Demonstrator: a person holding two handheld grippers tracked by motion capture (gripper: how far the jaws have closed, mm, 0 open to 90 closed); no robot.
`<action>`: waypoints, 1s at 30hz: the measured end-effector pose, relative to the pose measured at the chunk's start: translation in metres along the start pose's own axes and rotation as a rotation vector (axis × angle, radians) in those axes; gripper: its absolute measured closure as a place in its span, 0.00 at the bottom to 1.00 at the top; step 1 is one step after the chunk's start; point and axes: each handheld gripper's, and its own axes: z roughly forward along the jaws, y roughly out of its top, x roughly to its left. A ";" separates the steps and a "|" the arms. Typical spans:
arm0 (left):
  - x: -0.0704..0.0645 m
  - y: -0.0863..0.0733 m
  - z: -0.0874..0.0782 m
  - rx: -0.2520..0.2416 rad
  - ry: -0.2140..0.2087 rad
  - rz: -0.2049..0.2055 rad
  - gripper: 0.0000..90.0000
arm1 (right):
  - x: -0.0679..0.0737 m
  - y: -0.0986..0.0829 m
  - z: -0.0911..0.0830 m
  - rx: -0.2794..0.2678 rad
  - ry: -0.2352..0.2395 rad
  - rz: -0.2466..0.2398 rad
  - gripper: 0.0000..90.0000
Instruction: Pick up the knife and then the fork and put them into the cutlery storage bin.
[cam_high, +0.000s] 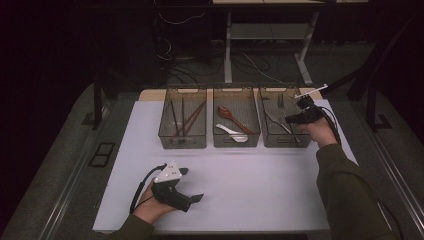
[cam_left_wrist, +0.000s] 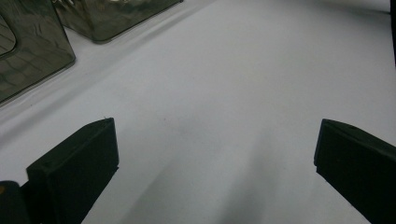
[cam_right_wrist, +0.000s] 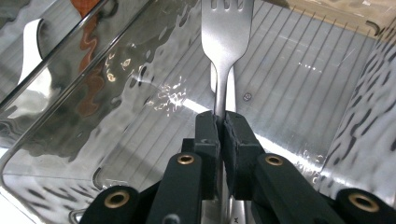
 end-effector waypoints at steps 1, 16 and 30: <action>0.000 0.000 0.000 0.000 0.000 0.000 0.00 | 0.000 0.001 0.001 0.005 -0.003 -0.002 0.93; 0.000 0.000 0.000 0.000 0.000 0.001 0.00 | -0.001 0.001 0.000 -0.022 -0.008 -0.007 0.63; 0.000 0.001 0.001 0.000 0.004 -0.004 0.00 | 0.002 -0.001 -0.022 -0.115 0.039 0.013 0.47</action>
